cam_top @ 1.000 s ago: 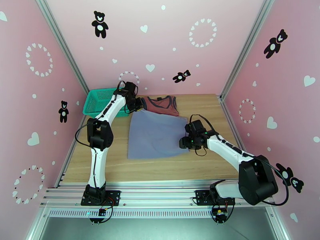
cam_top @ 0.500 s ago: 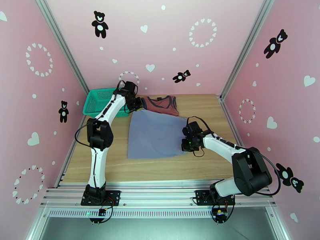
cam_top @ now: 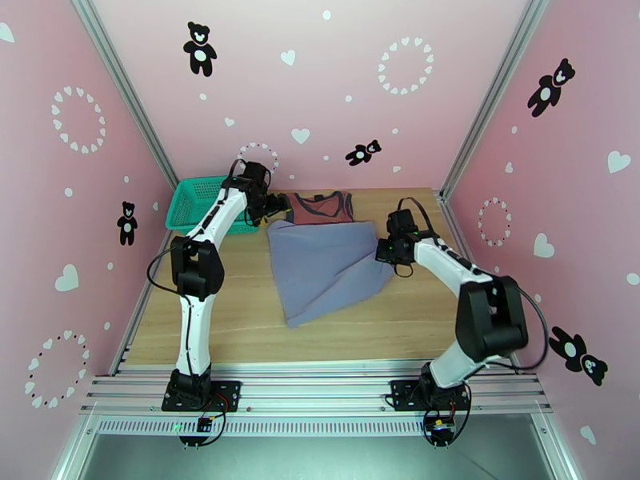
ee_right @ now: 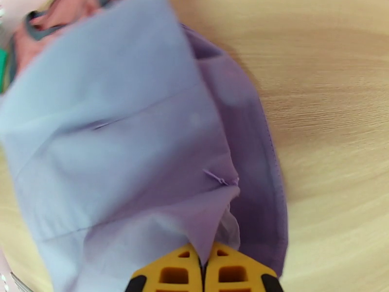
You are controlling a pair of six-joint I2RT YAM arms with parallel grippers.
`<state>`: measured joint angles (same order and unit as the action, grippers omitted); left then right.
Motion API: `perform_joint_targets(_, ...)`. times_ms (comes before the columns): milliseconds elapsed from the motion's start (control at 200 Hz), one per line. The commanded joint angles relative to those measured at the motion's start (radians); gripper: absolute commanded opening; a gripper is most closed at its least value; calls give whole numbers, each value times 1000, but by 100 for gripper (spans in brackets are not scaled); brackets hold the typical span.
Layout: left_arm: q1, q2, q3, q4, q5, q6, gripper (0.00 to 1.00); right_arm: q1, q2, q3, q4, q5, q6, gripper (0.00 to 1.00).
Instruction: Fold and stack the mixed laundry pile
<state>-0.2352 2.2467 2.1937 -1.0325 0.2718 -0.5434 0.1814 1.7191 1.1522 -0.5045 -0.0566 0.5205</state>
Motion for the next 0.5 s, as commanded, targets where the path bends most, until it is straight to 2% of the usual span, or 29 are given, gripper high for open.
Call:
perform_joint_targets(0, -13, -151, -73, -20, -11, 45, 94, -3, 98, 62, 33, -15, 39, 0)
perform_joint_targets(95, -55, -296, -260, -7, -32, 73, 90, -5, 138, 95, 47, -3, 58, 0)
perform_joint_targets(270, -155, -573, -686, 40, -35, 71, 73, -11, 175, 149, 57, 36, 90, 0)
perform_joint_targets(375, -198, -697, -884, 82, -14, 22, 72, -11, 209, 186, 56, 58, 116, 0)
perform_joint_targets(495, -260, -763, -1011, 118, -20, -21, 73, -11, 240, 216, 58, 77, 147, 0)
